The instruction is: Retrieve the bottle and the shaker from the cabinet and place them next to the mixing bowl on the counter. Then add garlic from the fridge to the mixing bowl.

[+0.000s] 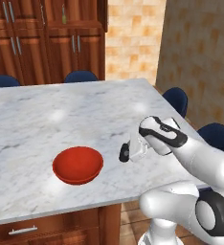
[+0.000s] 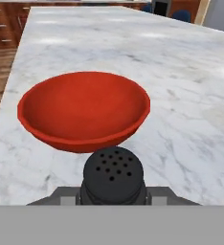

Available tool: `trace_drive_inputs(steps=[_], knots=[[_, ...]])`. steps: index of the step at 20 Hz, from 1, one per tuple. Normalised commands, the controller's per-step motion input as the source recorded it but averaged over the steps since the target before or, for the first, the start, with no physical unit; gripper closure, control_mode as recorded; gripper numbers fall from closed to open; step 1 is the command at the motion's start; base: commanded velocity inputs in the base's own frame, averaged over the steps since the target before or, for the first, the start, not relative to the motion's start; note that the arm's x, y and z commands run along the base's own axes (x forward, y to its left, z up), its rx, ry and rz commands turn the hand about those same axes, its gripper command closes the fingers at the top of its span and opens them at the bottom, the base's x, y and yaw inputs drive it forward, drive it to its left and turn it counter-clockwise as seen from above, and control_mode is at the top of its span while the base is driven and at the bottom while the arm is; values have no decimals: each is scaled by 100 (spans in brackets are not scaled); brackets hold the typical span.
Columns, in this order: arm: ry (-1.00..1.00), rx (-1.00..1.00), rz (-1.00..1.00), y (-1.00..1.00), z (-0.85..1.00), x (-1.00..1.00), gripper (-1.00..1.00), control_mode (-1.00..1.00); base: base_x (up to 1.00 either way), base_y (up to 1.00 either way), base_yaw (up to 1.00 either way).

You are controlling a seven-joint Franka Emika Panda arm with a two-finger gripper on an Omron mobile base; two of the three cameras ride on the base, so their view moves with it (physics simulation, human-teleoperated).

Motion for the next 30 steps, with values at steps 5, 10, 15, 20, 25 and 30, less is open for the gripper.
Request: trace_drive_inputs(steps=[5, 10, 15, 20, 25, 30], knots=[[2, -6, 4, 26, -36, 36, 100, -100, 0, 0, 0], [0, -2, 7, 10, -51, 12, 100, -100, 0, 0, 0], [0, 0, 3, 13, -25, 25, 100, -100, 0, 0, 0], [0, 1, 2, 15, -6, 20, 100, -100, 0, 0, 0], [0, 0, 1, 9, -7, 7, 100, -100, 0, 0, 0], [0, 0, 0, 0, 0, 0, -100, -100, 0, 0, 0]])
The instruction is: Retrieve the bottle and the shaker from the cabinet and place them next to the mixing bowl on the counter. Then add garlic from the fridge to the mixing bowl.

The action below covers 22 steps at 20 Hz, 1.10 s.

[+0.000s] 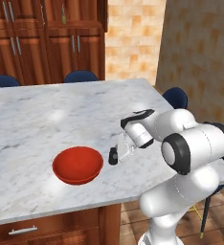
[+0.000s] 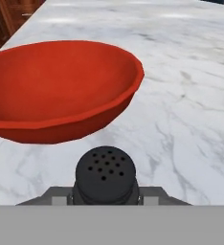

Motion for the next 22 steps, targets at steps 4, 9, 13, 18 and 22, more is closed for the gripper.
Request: trace_drive_inputs(steps=[4, 9, 13, 18, 22], knots=[[0, 0, 0, 0, 0, 0, -100, -100, 0, 0, 0], [0, 0, 0, 0, 37, -6, -100, -100, 0, 0, 0], [0, -2, -7, -3, 73, -23, -100, -100, 0, 0, 0], [8, -2, -28, -8, 91, -25, -100, -100, 0, 0, 0], [8, -3, -36, -34, 62, -35, -100, -100, 0, 0, 0]])
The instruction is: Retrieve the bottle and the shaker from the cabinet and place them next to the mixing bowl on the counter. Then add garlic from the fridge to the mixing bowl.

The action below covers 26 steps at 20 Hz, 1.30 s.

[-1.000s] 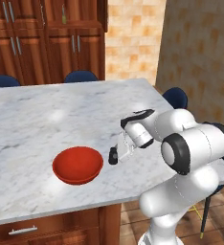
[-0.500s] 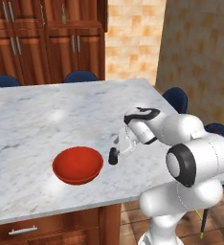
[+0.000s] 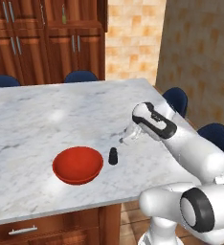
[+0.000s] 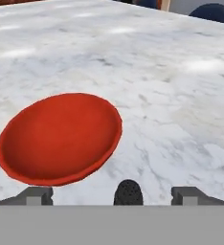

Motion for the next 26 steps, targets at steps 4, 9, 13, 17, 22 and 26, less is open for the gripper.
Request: trace_drive_inputs(steps=[4, 9, 13, 17, 22, 26], knots=[[8, 0, -43, -46, 48, -40, -100, -100, 0, 0, 0], [2, -5, -50, -36, 30, -9, -100, -100, 0, 0, 0], [0, -9, -42, -32, 54, -11, -100, -100, 0, 0, 0], [0, -1, -30, -50, 55, -56, -100, -100, 0, 0, 0], [9, 0, -22, -50, 32, -89, -100, -100, 0, 0, 0], [0, 0, -3, -6, 71, -61, -100, -100, 0, 0, 0]])
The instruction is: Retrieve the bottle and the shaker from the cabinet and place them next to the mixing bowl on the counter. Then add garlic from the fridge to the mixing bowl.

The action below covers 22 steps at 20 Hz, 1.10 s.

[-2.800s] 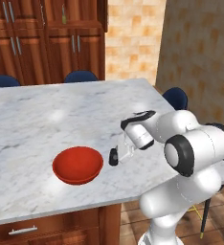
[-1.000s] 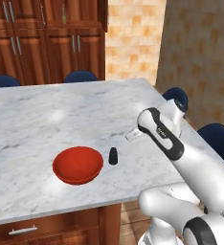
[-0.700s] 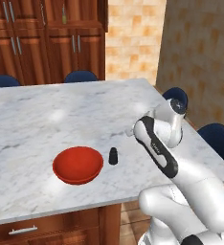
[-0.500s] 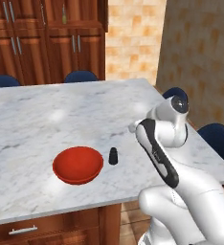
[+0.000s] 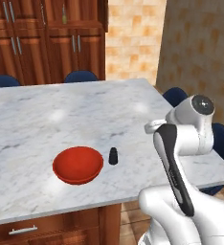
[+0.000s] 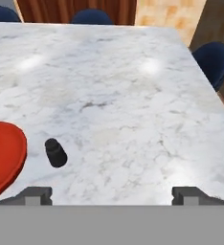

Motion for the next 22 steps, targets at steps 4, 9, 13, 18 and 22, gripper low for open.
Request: trace_drive_inputs(steps=[4, 9, 13, 18, 22], knots=[[4, 0, -2, 0, 89, -38, -100, -100, 0, 0, 0], [11, 1, -18, -15, 62, -94, -100, -100, 0, 0, 0], [3, 10, -2, -2, 40, -98, -100, -100, 0, 0, 0], [0, -2, 6, 0, 16, -63, -100, -100, 0, 0, 0], [1, -4, 0, -2, 0, -42, -100, -100, 0, 0, 0]])
